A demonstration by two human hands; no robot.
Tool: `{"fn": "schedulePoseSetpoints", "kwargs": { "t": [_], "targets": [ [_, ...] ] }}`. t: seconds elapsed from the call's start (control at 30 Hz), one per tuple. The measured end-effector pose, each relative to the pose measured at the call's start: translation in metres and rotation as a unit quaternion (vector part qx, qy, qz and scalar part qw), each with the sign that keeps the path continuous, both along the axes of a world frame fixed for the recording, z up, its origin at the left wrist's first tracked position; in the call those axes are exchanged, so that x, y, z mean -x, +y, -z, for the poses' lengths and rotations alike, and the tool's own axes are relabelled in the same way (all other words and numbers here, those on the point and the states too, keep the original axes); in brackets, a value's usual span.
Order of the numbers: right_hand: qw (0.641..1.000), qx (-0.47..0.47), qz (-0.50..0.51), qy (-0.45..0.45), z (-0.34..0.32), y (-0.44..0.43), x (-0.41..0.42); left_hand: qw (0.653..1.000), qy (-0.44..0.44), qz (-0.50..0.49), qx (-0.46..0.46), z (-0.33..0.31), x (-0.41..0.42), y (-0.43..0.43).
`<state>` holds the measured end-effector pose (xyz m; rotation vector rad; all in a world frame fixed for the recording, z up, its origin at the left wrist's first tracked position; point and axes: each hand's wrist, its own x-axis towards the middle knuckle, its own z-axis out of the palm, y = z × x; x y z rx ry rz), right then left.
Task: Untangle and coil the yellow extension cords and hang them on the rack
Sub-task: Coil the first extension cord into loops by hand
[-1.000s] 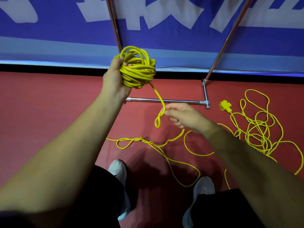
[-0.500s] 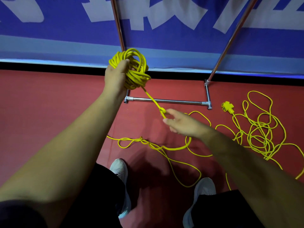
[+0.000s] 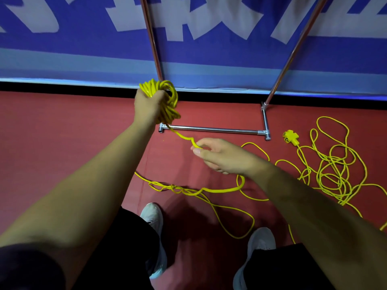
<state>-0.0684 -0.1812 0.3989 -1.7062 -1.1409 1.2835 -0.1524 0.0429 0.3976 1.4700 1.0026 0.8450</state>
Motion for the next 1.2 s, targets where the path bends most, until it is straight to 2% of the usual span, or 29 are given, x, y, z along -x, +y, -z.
{"fn": "schedulePoseSetpoints", "kwargs": {
  "t": [0.2, 0.3, 0.43, 0.53, 0.6, 0.73, 0.83, 0.93, 1.07, 1.2],
  "targets": [
    [0.999, -0.023, -0.033, 0.004, -0.009, -0.004, -0.012, 0.981, 0.11, 0.145, -0.066, 0.011, -0.009, -0.016],
    [0.996, -0.066, 0.015, 0.051, -0.014, -0.004, -0.025, 0.937, 0.215, 0.263, -0.077, 0.011, -0.013, -0.029],
    [0.992, -0.077, 0.085, 0.058, -0.017, -0.005, -0.039, 0.868, 0.228, 0.439, -0.04, 0.008, -0.016, -0.059],
    [0.989, -0.08, 0.121, 0.041, -0.021, -0.005, -0.048, 0.86, 0.257, 0.441, 0.009, 0.003, -0.016, -0.067],
    [0.987, -0.086, 0.137, 0.022, -0.02, -0.006, -0.054, 0.858, 0.282, 0.428, 0.007, 0.0, -0.015, -0.065],
    [0.984, -0.089, 0.151, -0.032, -0.02, -0.005, -0.06, 0.856, 0.272, 0.438, -0.028, -0.012, -0.016, -0.068],
    [0.983, -0.086, 0.156, -0.052, -0.023, -0.003, -0.063, 0.809, 0.25, 0.53, -0.043, -0.016, -0.015, -0.069],
    [0.982, -0.072, 0.146, -0.097, -0.025, -0.003, -0.061, 0.767, 0.285, 0.571, -0.072, -0.011, -0.015, -0.068],
    [0.984, -0.07, 0.127, -0.105, -0.029, -0.002, -0.055, 0.759, 0.323, 0.545, -0.152, -0.011, -0.017, -0.076],
    [0.986, -0.096, 0.13, -0.039, -0.034, -0.003, -0.055, 0.74, 0.339, 0.555, -0.172, -0.018, -0.014, -0.08]
  ]
}}
